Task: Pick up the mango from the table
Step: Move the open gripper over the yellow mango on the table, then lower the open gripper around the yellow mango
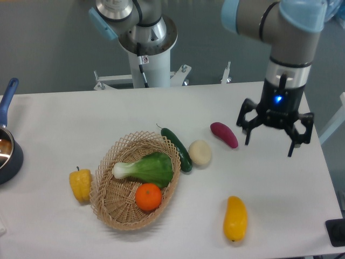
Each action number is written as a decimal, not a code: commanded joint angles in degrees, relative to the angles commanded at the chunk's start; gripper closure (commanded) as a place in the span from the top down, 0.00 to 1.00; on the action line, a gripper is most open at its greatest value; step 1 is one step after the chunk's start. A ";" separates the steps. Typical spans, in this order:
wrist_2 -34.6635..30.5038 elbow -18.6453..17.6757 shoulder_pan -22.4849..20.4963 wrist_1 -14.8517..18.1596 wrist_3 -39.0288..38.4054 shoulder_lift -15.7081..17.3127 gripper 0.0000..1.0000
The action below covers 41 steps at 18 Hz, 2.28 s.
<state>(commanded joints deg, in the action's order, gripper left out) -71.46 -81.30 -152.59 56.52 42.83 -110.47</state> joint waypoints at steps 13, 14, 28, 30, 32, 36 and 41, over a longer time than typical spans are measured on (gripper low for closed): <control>-0.88 2.63 1.24 -5.62 -4.07 -12.92 1.00; -1.23 3.25 1.42 -5.81 -3.98 -13.80 1.00; -4.57 3.79 2.82 -9.06 1.46 -19.26 1.00; -5.01 3.35 2.82 -9.15 1.82 -19.52 1.00; -6.93 2.82 3.00 -9.15 1.73 -19.52 1.00; -9.75 2.55 4.40 -9.32 0.68 -20.22 1.00; -9.93 2.55 4.93 -9.32 -0.64 -20.57 1.00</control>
<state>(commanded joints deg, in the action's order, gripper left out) -81.39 -78.75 -147.66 47.20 42.19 -131.04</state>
